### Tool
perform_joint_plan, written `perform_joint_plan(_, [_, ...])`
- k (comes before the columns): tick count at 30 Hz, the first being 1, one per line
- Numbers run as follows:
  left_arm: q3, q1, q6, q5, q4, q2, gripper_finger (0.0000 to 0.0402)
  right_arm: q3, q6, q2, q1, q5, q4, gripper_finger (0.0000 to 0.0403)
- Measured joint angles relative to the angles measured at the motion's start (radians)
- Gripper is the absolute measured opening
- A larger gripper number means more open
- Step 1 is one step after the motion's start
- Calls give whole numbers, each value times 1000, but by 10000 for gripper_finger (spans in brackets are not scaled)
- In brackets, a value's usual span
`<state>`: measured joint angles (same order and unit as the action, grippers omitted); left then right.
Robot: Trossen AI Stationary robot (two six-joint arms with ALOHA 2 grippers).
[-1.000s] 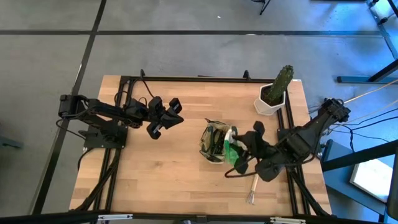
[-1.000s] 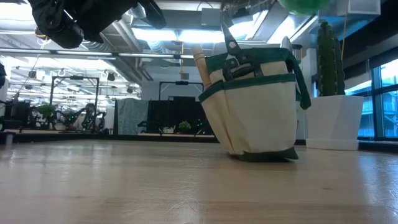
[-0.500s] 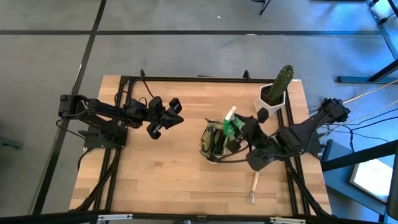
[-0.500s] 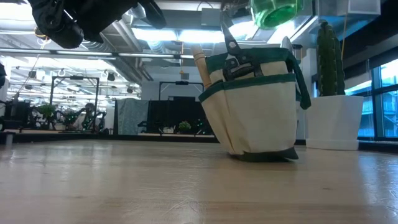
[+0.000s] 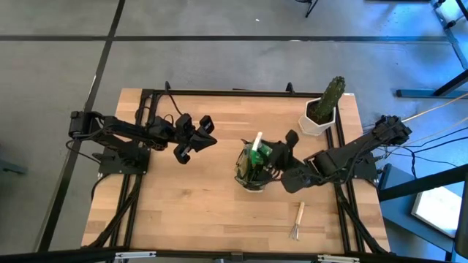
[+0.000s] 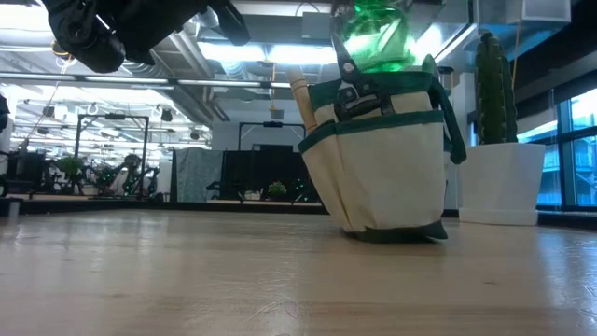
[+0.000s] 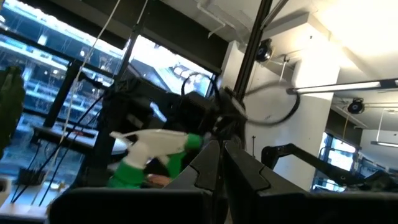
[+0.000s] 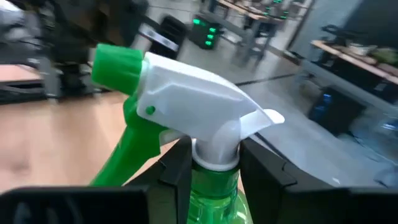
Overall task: Pick & Place Garden tools in Gardening bag
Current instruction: Put the green spray bottle into the green gardening bag
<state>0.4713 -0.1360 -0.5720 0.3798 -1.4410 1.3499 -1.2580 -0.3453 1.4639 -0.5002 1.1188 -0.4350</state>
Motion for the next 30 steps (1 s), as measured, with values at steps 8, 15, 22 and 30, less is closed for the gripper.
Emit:
perform_joint_plan(8, [0,19,1,-4,45,0,15,75,185,0,63,-165,226,112])
perform_joint_plan(15, [0,57,10,-4,51,0,15,115,185,-17,64,-188,185,101])
perform_joint_plan(22, [0,84,43,-5,56,0,15,117,110,-68,20,-181,99,62])
perform_joint_plan(30, [0,85,45,-19,58,0,15,116,73,-128,-19,-173,61,55])
